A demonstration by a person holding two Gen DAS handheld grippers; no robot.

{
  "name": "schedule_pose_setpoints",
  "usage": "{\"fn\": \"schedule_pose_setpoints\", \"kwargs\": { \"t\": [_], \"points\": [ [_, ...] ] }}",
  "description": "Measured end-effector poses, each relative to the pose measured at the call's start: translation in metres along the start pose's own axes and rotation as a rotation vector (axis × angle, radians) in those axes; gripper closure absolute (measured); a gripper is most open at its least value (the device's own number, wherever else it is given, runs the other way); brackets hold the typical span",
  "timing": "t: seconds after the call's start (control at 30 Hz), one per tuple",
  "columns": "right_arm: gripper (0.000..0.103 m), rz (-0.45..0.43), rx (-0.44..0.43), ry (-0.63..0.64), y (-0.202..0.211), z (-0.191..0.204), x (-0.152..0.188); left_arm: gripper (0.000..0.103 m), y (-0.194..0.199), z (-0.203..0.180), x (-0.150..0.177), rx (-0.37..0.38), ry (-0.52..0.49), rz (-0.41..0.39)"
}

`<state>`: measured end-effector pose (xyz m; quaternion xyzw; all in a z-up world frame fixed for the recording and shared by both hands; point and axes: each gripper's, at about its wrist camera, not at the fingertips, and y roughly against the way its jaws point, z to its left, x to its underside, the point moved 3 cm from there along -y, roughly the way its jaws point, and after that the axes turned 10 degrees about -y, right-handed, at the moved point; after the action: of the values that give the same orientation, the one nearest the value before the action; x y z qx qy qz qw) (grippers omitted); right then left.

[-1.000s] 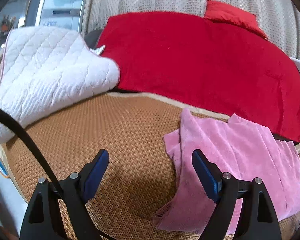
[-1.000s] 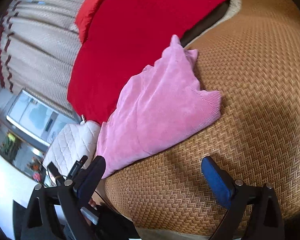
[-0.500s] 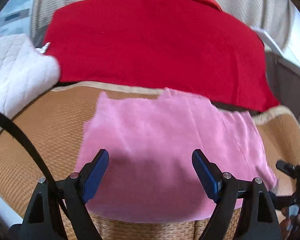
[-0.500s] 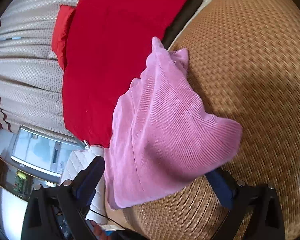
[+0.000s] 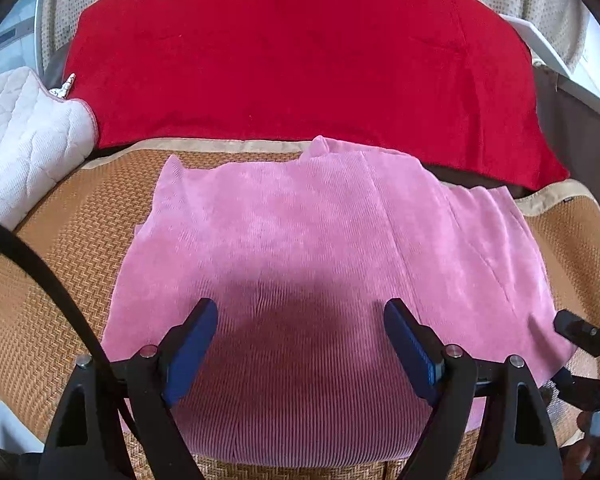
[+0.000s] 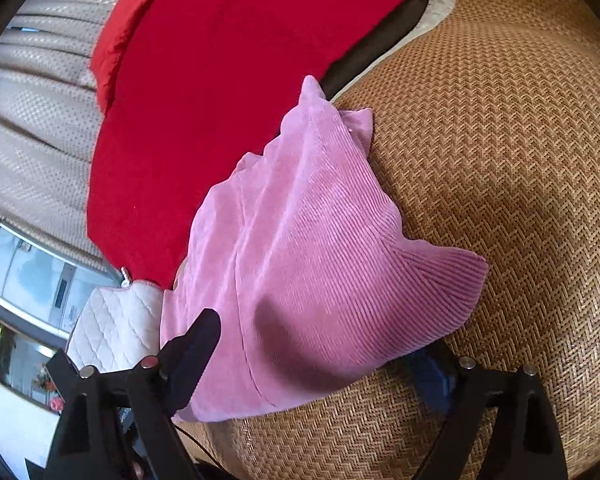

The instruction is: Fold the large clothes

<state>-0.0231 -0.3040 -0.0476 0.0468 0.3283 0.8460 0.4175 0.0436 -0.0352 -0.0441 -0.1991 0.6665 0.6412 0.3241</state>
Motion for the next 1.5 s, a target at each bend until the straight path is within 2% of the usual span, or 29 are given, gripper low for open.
{"fn": "schedule_pose_setpoints", "kwargs": {
  "t": [0.1, 0.13, 0.17, 0.2, 0.23, 0.27, 0.33, 0.37, 0.4, 0.43, 0.47, 0.5, 0.53, 0.6, 0.67, 0.77, 0.9, 1.0, 1.03, 1.1, 1.13, 1.23, 1.3, 1.33, 1.37, 1.4, 1.43, 1.47, 1.5],
  "points": [
    [0.017, -0.009, 0.047, 0.053, -0.013, 0.018, -0.007, 0.018, -0.001, 0.000, -0.004, 0.021, 0.014, -0.025],
    [0.053, -0.011, 0.097, 0.094, -0.018, 0.025, -0.007, 0.018, -0.003, -0.001, -0.004, 0.028, 0.014, -0.028],
    [0.075, 0.003, 0.143, 0.140, -0.024, 0.030, -0.005, 0.018, -0.006, -0.001, -0.004, 0.028, 0.009, -0.018],
    [0.075, 0.018, 0.166, 0.167, -0.028, 0.036, -0.002, 0.018, -0.010, -0.002, -0.003, 0.028, -0.001, 0.000],
    [0.077, -0.006, 0.196, 0.215, -0.027, 0.045, 0.000, 0.018, -0.014, -0.002, -0.003, 0.030, -0.011, 0.019],
    [0.077, -0.052, 0.235, 0.298, -0.022, 0.060, 0.006, 0.018, -0.012, -0.002, -0.002, 0.031, -0.012, 0.016],
    [0.077, -0.115, 0.281, 0.419, -0.016, 0.081, 0.019, 0.018, 0.000, 0.004, -0.005, 0.027, 0.006, -0.056],
    [0.073, -0.113, 0.297, 0.428, -0.020, 0.079, 0.021, 0.018, 0.004, 0.006, -0.006, 0.022, 0.013, -0.088],
    [0.068, -0.079, 0.322, 0.415, -0.030, 0.069, 0.021, 0.013, 0.005, 0.007, -0.007, 0.015, 0.014, -0.108],
    [0.056, -0.032, 0.328, 0.381, -0.041, 0.057, 0.020, 0.009, -0.002, 0.007, -0.006, 0.012, 0.001, -0.093],
    [0.049, -0.039, 0.248, 0.353, -0.037, 0.052, 0.016, 0.007, -0.014, 0.004, -0.003, 0.018, -0.022, -0.044],
    [0.034, -0.031, 0.215, 0.334, -0.031, 0.052, 0.013, 0.007, -0.027, 0.002, 0.003, 0.025, -0.048, 0.011],
    [0.015, -0.008, 0.206, 0.314, -0.025, 0.052, 0.009, 0.007, -0.033, 0.001, 0.007, 0.027, -0.061, 0.019],
    [0.015, -0.006, 0.114, 0.268, -0.005, 0.049, -0.001, 0.005, -0.032, 0.002, 0.012, 0.021, -0.067, -0.043],
    [0.015, -0.018, 0.055, 0.213, 0.013, 0.046, -0.022, 0.004, -0.032, 0.001, 0.013, 0.017, -0.073, -0.059],
    [0.015, -0.004, -0.015, 0.153, 0.016, 0.041, -0.064, 0.004, -0.033, 0.002, 0.013, 0.021, -0.073, -0.075],
    [0.015, 0.133, -0.069, 0.113, -0.036, 0.052, -0.111, 0.003, -0.033, 0.003, 0.015, 0.017, -0.076, -0.091],
    [0.015, 0.236, 0.009, 0.146, -0.092, 0.066, -0.126, 0.003, -0.032, -0.001, 0.014, 0.019, -0.076, -0.091],
    [0.020, 0.268, 0.033, 0.154, -0.109, 0.068, -0.127, 0.003, -0.033, 0.000, 0.013, 0.021, -0.074, -0.089],
    [0.066, 0.278, 0.102, 0.259, -0.127, 0.088, -0.123, 0.003, -0.034, 0.000, 0.012, 0.027, -0.069, -0.082],
    [0.082, 0.285, 0.147, 0.296, -0.131, 0.094, -0.121, 0.003, -0.034, 0.001, 0.012, 0.030, -0.067, -0.078],
    [0.085, 0.183, 0.259, 0.499, -0.120, 0.131, -0.105, 0.003, -0.033, 0.002, 0.011, 0.034, -0.059, -0.065],
    [0.085, 0.150, 0.313, 0.504, -0.124, 0.130, -0.106, 0.003, -0.031, 0.002, 0.010, 0.041, -0.051, -0.062],
    [0.080, 0.158, 0.358, 0.476, -0.130, 0.120, -0.106, 0.003, -0.031, 0.002, 0.010, 0.042, -0.051, -0.060],
    [0.065, 0.160, 0.382, 0.446, -0.136, 0.109, -0.107, 0.003, -0.031, 0.002, 0.010, 0.043, -0.053, -0.060],
    [0.057, 0.137, 0.379, 0.433, -0.136, 0.109, -0.108, 0.003, -0.031, 0.003, 0.010, 0.047, -0.053, -0.060],
    [0.033, 0.105, 0.380, 0.428, -0.131, 0.111, -0.106, 0.003, -0.031, 0.004, 0.010, 0.050, -0.053, -0.060],
    [0.025, 0.064, 0.383, 0.427, -0.120, 0.114, -0.104, 0.003, -0.031, 0.004, 0.010, 0.050, -0.052, -0.059],
    [0.025, 0.031, 0.372, 0.430, -0.109, 0.118, -0.102, 0.003, -0.031, 0.004, 0.009, 0.048, -0.052, -0.058]
  ]
}}
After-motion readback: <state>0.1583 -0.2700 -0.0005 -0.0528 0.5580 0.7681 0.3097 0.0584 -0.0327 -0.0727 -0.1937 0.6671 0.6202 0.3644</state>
